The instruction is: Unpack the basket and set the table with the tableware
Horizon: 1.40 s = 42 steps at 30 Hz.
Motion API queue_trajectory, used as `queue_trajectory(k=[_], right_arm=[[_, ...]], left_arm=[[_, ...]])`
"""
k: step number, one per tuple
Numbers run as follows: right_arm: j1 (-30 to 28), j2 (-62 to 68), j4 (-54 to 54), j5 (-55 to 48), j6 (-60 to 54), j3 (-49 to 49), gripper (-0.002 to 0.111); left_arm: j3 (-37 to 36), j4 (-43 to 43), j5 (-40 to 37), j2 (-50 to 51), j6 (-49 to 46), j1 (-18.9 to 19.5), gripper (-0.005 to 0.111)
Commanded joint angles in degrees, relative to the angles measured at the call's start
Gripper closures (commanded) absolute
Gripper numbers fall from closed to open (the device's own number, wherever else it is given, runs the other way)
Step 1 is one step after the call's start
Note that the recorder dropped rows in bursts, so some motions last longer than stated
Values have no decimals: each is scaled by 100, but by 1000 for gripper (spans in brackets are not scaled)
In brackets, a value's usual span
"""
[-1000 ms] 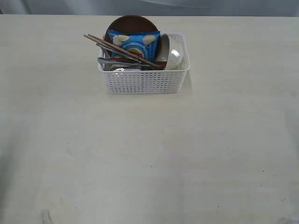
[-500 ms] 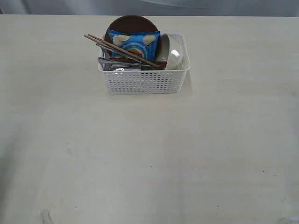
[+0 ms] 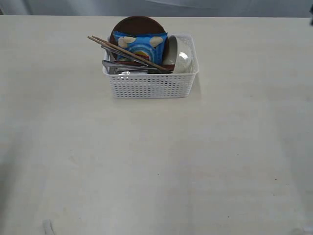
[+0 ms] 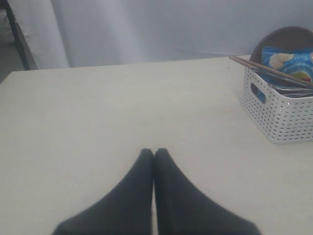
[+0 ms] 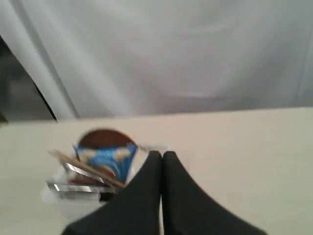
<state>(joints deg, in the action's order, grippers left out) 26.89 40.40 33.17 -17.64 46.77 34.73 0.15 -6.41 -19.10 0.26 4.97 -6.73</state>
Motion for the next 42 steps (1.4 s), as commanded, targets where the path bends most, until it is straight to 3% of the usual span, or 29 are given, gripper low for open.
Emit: queue_trajectory(k=[1, 4, 6, 12, 18, 24, 34, 42], right_arm=[[795, 1573, 139, -2088, -1173, 1224, 108], [998, 2517, -237, -2726, -1827, 2082, 108], [998, 3142, -1085, -2951, -2626, 2685, 106], [998, 4790, -3193, -3234, -4922, 4284, 69], [1013, 6088, -4863, -3350, -6122, 5333, 67], [1308, 7162, -4894, -3667, -7099, 6202, 67], [1670, 8380, -3900, -3558, -7126, 7458, 67], [1673, 8604, -3638, -3631, -7259, 7557, 67]], left_arm=[[-15, 62, 41, -26, -9, 21, 107], [-15, 62, 41, -26, -9, 21, 107], [-15, 62, 41, -26, -9, 21, 107], [-15, 62, 41, -26, -9, 21, 107], [-15, 62, 41, -26, -9, 21, 107], [-15, 62, 41, -26, -9, 21, 107], [-15, 62, 41, -26, -9, 21, 107], [-15, 62, 41, -26, -9, 21, 107]])
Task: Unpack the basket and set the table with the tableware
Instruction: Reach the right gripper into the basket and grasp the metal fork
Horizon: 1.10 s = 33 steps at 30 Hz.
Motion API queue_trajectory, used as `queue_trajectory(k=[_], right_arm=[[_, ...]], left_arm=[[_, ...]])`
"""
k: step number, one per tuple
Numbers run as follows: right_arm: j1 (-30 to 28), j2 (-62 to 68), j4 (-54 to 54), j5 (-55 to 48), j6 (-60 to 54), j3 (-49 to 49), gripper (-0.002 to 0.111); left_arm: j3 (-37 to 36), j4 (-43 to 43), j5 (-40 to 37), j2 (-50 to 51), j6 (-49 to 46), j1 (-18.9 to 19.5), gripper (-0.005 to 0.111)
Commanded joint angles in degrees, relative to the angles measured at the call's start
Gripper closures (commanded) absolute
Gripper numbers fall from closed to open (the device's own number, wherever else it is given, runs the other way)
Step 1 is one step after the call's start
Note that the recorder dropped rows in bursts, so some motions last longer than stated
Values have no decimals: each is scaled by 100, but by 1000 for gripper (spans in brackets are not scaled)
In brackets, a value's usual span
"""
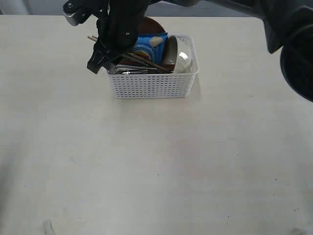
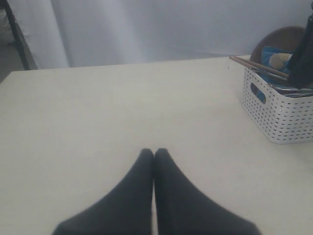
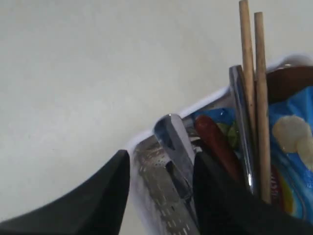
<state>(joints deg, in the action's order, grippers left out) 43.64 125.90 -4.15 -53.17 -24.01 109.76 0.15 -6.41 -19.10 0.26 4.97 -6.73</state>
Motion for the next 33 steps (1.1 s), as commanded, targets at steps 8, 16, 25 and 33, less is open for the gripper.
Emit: queue_trajectory(k=[8, 16, 25, 33], right_arm=[[8, 247, 189, 26, -411, 68, 67], [8, 247, 730, 211, -386, 68, 67], [6, 386, 735, 149, -259, 68, 67], [130, 573, 998, 100, -503, 68, 70]], left_arm=[[-15, 62, 41, -26, -9, 21, 107], [-15, 62, 41, -26, -9, 21, 107], [-15, 62, 41, -26, -9, 21, 107], [-15, 62, 41, -26, -9, 21, 107]])
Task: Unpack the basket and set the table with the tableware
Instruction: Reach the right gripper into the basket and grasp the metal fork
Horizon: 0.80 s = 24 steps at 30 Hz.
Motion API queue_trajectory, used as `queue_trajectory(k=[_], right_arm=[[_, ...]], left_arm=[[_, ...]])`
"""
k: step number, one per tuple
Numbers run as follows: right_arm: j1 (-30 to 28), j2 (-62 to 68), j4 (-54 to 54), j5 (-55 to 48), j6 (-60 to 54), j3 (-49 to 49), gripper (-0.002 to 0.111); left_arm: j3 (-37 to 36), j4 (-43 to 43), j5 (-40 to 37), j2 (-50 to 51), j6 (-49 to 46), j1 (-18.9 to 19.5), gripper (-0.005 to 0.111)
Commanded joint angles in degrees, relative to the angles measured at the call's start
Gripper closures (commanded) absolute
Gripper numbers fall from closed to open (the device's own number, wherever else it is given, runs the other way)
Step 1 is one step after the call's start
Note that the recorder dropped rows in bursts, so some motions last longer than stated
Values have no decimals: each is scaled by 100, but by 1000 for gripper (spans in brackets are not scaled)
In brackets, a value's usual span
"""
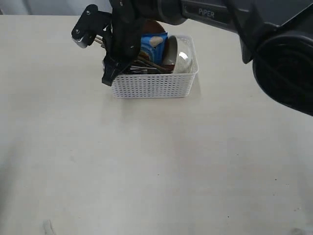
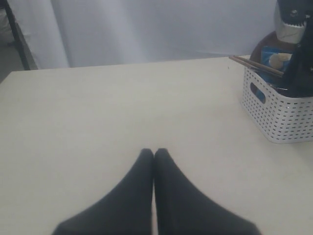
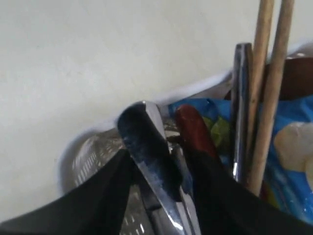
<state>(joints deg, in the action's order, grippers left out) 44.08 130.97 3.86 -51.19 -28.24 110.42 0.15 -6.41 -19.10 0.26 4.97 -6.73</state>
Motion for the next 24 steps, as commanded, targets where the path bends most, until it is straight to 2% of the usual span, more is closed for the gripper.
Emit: queue_trajectory(k=[1, 6, 24], right_arm=[[95, 66, 272, -99, -79, 1, 75], [95, 55, 623, -134, -69, 1, 108], [339, -545, 1061, -139, -311, 12, 109]], left_arm=[[-15, 62, 41, -26, -9, 21, 107], [-15, 62, 41, -26, -9, 21, 107], [-15, 62, 41, -26, -9, 21, 107]])
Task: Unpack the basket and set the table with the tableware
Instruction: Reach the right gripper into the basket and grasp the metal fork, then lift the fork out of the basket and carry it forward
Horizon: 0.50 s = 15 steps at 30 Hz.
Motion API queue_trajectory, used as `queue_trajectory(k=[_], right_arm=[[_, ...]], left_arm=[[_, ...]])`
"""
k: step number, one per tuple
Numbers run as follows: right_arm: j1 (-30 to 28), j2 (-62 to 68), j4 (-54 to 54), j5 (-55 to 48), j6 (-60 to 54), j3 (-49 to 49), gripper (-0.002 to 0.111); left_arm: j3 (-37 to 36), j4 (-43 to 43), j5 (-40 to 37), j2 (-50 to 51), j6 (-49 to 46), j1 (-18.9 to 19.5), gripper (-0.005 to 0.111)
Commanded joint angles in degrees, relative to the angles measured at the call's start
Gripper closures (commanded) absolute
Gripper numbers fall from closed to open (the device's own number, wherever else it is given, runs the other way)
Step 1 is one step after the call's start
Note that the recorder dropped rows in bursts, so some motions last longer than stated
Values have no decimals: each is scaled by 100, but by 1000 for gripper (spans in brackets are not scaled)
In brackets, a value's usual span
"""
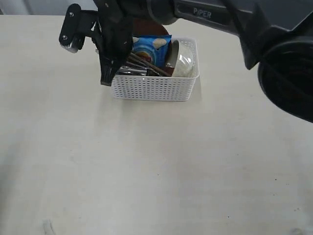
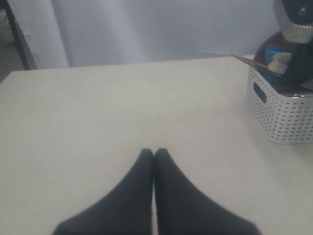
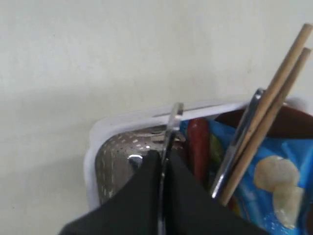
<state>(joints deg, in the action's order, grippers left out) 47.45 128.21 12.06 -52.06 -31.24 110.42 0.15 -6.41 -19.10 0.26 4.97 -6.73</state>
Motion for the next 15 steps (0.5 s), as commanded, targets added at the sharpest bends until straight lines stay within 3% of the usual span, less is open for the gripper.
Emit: queue_trajectory(k=[1, 12, 15], right_arm=[[2, -321, 271, -52, -11, 12, 109], [14, -1283, 6, -52, -11, 12, 109], [14, -1658, -639, -52, -11, 12, 109]], left_arm=[[-15, 62, 41, -26, -9, 21, 107], [-15, 62, 41, -26, -9, 21, 107], [-15, 62, 41, -26, -9, 21, 107]])
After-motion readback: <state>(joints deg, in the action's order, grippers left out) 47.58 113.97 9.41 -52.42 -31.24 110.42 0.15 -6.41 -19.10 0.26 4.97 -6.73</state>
